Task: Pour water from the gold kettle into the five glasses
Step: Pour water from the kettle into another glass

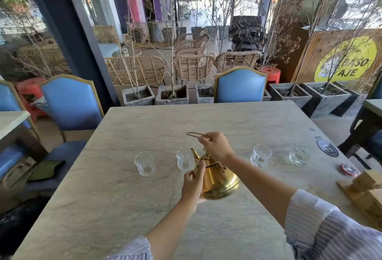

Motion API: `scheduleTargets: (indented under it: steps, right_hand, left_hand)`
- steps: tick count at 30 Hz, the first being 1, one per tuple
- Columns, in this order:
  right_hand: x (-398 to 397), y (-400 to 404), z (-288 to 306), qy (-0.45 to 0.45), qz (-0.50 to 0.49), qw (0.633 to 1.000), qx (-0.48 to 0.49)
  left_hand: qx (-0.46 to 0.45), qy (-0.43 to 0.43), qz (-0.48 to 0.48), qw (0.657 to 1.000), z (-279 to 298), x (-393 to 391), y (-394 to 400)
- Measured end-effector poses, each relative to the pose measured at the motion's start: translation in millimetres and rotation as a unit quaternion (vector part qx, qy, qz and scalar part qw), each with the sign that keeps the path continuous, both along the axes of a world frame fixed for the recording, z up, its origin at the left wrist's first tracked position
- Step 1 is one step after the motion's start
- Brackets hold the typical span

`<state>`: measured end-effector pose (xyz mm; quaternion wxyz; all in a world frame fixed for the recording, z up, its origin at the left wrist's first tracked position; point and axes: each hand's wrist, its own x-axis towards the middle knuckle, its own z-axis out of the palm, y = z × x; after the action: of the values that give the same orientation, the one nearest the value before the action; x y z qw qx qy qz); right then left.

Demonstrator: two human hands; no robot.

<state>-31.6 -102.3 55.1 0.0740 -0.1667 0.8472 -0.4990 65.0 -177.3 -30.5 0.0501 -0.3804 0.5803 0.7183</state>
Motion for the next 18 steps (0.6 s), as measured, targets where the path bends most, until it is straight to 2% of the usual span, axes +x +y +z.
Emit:
scheduleTargets:
  steps: [7,18]
  right_hand:
    - [-12,-31,3,-0.047,0.032,0.991,0.121]
    - [-28,-50,21,-0.067,0.063,0.972,0.214]
  left_hand:
    - [0.048,-0.028,0.009,0.998,-10,-2,-11]
    - [0.134,-0.032,0.028,0.990,7,-9,-6]
